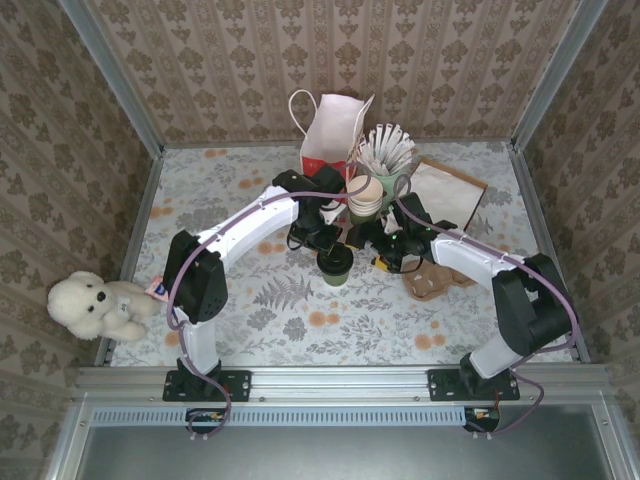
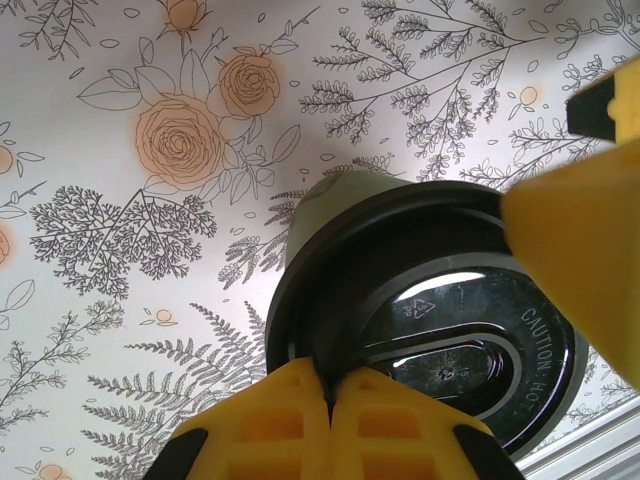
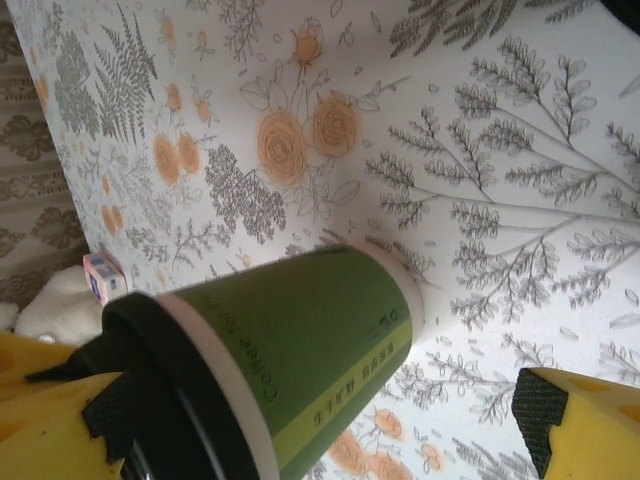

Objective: Pack the takeout coffee

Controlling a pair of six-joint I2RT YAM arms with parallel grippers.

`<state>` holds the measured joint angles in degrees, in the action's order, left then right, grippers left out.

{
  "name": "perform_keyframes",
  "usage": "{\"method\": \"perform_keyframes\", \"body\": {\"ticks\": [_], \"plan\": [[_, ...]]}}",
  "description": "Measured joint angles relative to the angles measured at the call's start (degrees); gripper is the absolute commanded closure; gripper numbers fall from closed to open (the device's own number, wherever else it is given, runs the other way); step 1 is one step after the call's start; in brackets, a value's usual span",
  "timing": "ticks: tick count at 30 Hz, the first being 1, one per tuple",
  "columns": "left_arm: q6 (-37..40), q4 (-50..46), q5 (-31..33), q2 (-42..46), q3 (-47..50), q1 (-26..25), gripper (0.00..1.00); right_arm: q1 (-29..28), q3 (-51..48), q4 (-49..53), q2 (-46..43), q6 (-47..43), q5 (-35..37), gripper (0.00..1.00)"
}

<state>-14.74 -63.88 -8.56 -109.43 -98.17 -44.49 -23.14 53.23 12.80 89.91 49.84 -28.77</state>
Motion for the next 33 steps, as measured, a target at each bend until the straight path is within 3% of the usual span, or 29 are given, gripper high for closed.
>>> {"method": "perform_keyframes", "body": {"ticks": [23,33], "plan": [[2.08,2.56,-0.66,1.51,2.56,0.28,1.0,-1.53,2.75,-4.7,5.51,1.77,-1.18,0.03],[-3.34,3.52,0.11,2.56,3.63,-0.17,1.0,-3.56,-7.65,-5.46,-9.66,-1.4,5.95,0.0]]}}
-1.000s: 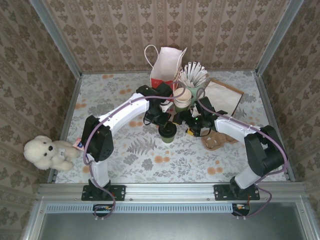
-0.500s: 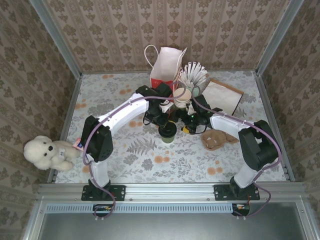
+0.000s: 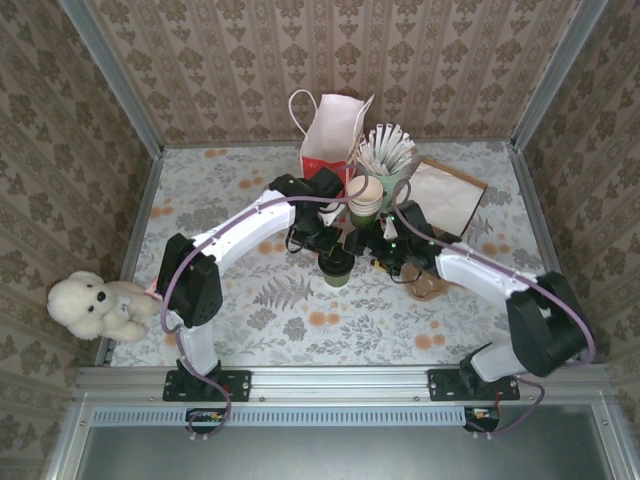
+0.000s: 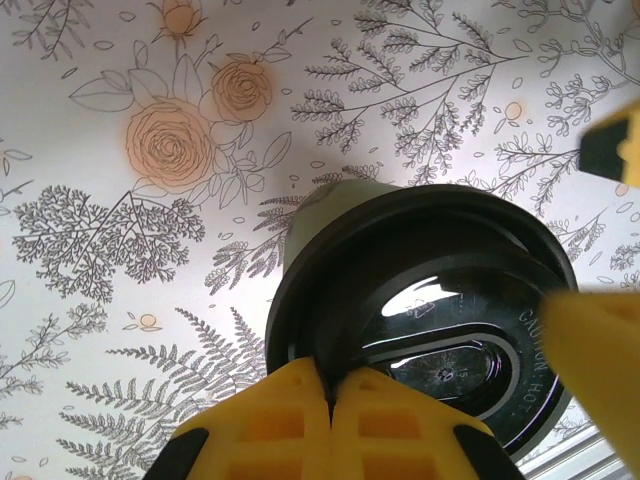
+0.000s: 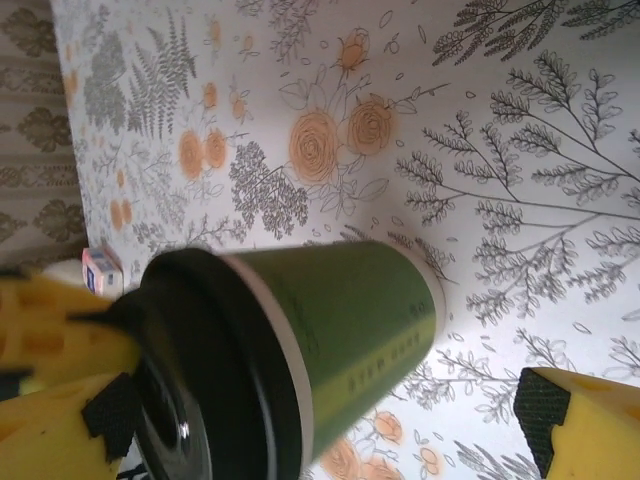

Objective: Pack the takeout coffee

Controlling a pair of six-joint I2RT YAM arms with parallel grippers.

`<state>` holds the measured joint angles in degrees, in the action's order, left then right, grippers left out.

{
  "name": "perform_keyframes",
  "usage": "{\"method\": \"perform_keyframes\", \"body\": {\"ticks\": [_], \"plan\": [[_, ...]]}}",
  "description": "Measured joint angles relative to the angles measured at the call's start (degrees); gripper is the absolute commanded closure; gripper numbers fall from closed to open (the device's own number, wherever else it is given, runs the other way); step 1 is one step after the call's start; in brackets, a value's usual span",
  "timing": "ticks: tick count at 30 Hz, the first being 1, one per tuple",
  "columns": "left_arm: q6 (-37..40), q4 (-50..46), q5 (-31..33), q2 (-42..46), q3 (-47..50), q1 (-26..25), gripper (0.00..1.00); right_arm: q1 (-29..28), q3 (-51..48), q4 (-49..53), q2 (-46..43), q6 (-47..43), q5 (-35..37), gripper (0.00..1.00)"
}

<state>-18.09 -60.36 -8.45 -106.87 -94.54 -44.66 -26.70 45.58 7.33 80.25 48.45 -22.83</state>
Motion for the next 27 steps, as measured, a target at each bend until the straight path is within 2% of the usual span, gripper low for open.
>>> {"method": "perform_keyframes", "body": {"ticks": [4,8,17,27], "plan": [[-3.65,-0.28,1.2,0.13,-0.04,-0.35,1.0,-0.15,-7.52,-4.04,-6.99,-2.47,1.03,0.0],[-6.25,-0.24,2.19,0.13,-0.09,-1.01,1.0,-0.61,-10.97,-7.32,-9.2,-5.11,0.42,0.0],[-7.89,-1.55,3.78,-0.52,-1.46,-1.7,1.0,-6.95,-10.8,-11.93,-7.69,-12.79,0.13,0.0],[-7.89,-1.31,3.98,-0.66,-1.49,-1.79,1.0,-7.76,-10.25,-12.85,-1.53,-14.78,3.72,0.0]]}}
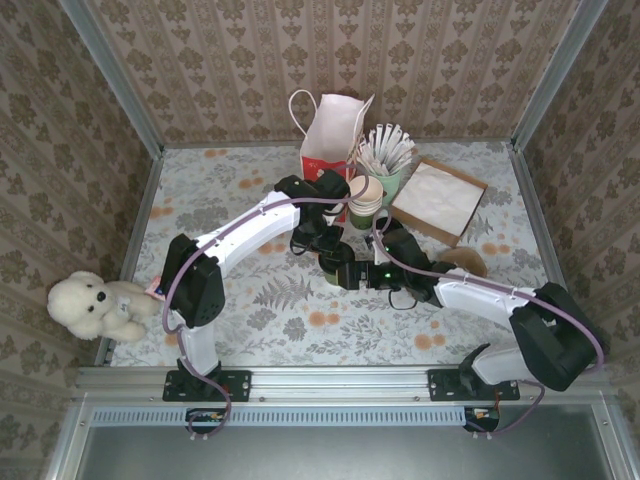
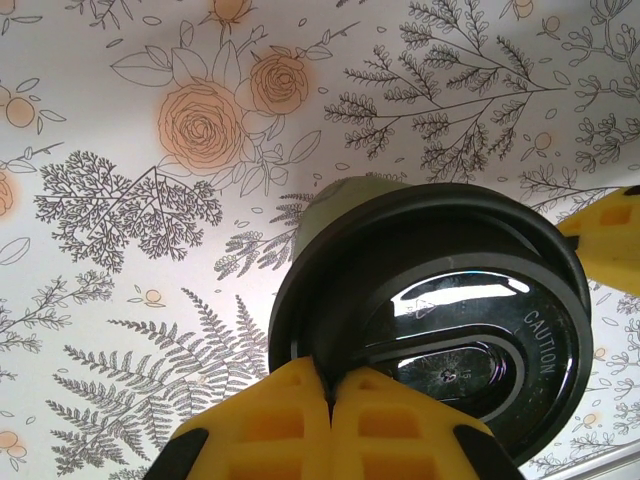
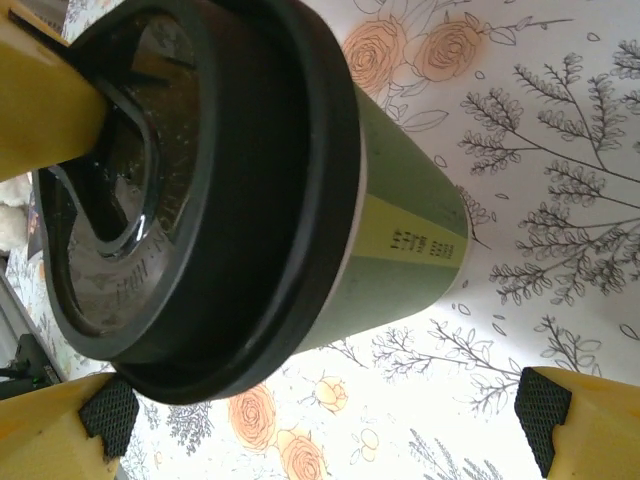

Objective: Pack the takeout coffee

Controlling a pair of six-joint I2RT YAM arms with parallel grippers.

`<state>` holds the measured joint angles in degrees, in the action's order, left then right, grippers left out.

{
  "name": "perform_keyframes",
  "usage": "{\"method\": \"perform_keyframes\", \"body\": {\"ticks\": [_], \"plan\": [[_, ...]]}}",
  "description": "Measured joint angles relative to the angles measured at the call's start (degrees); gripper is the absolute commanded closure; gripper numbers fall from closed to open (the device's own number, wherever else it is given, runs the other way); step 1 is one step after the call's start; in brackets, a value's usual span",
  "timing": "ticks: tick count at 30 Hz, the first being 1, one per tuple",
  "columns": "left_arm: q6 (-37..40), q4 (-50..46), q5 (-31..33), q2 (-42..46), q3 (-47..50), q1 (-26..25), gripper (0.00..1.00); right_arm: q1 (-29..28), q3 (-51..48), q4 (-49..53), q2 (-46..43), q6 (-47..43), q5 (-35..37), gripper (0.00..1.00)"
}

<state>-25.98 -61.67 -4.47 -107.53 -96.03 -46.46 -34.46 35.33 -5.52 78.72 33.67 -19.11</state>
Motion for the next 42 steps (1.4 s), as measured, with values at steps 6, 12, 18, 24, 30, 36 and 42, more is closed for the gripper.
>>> {"method": "perform_keyframes", "body": {"ticks": [6,12,18,24,30,36,42], "plan": [[-0.02,0.17,-0.28,0.0,0.11,0.04,0.99,-0.31,0.17,2.34,1.05,-0.22,1.79,0.0],[-0.02,-0.35,-0.2,0.0,-0.31,0.02,0.93,-0.31,1.66,3.93,-4.22,-0.57,1.16,0.0],[-0.02,-1.2,-0.2,-0.46,-1.55,0.02,0.92,-0.2,5.57,5.03,-5.44,3.82,3.58,0.03],[-0.02,-1.31,-0.22,-0.48,-2.05,0.02,0.9,0.09,6.73,5.66,-4.28,10.47,6.47,0.07],[-0.02,-1.57,-0.33,-0.7,-2.08,0.02,0.89,0.31,6.97,8.39,-0.28,13.55,7.37,0.08],[0.02,-1.55,-0.31,-1.57,-2.71,0.79,0.85,0.35,8.85,9.03,1.88,15.98,7.13,0.09],[0.02,-0.5,-2.27,-1.55,-2.6,1.55,0.84,0.46,9.22,9.9,1.86,16.26,7.06,0.08]]}}
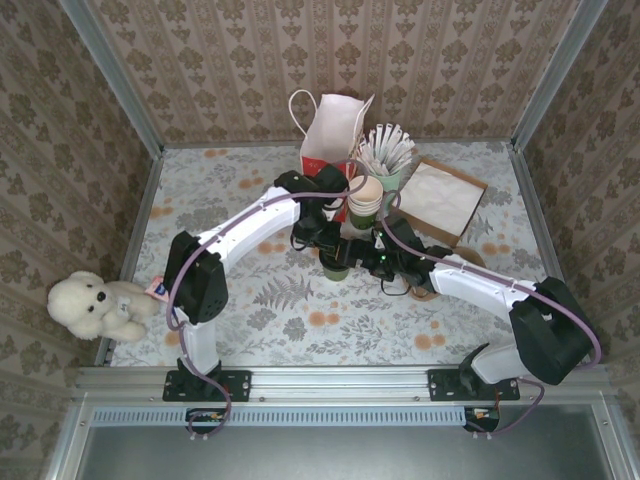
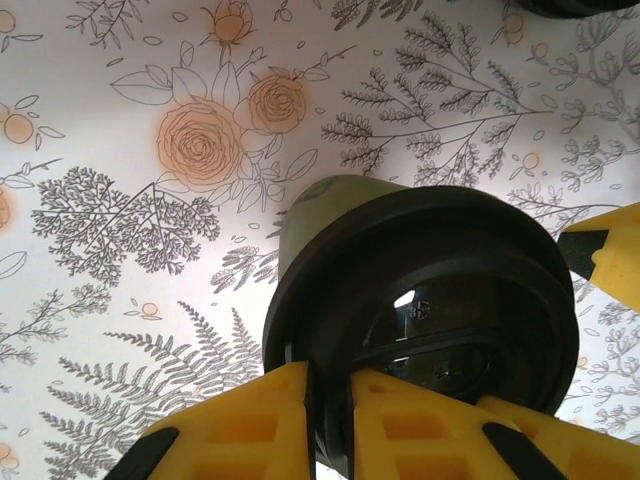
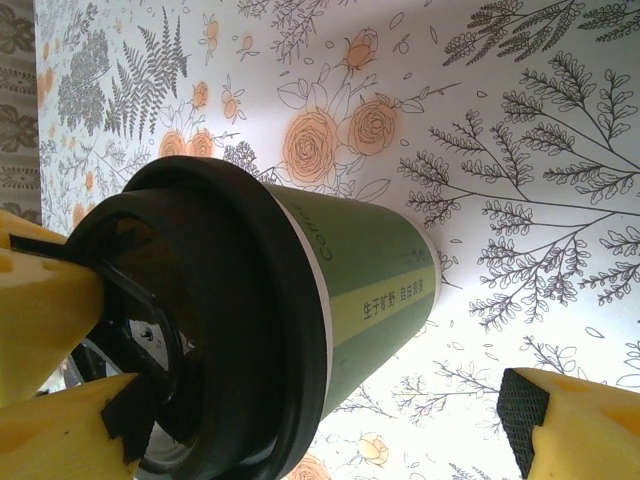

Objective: Pack the takeout coffee

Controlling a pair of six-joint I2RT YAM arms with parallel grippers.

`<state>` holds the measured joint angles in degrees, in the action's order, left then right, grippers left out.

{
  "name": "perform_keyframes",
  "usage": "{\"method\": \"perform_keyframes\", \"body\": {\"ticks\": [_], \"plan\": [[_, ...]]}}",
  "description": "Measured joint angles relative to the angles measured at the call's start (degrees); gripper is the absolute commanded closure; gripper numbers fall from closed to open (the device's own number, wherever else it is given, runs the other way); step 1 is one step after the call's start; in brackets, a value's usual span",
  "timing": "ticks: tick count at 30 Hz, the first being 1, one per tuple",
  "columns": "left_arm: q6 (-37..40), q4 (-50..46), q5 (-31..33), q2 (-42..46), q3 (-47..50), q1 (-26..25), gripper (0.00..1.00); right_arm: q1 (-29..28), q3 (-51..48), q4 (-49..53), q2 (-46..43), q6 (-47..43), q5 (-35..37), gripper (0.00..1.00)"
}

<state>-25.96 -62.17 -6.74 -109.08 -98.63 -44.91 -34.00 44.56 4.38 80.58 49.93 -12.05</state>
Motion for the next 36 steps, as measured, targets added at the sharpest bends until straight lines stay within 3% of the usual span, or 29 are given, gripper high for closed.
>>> {"method": "perform_keyframes", "body": {"ticks": [17,23,32,36], "plan": [[-3.26,10.93,-13.2,8.79,10.45,5.11,0.73,0.11,3.41,5.07,1.36,-0.02,-0.37,0.05],[-5.75,15.69,-12.96,15.47,15.74,7.3,0.49,0.11,4.31,6.75,1.36,-0.09,-0.35,0.03],[-13.2,20.63,-0.81,25.75,29.68,13.62,0.0,0.11,7.02,11.65,1.36,-0.68,-0.35,0.0],[-15.52,20.46,4.09,25.81,33.03,14.8,0.0,0.09,8.66,13.2,1.36,-0.7,-0.33,0.0]]}}
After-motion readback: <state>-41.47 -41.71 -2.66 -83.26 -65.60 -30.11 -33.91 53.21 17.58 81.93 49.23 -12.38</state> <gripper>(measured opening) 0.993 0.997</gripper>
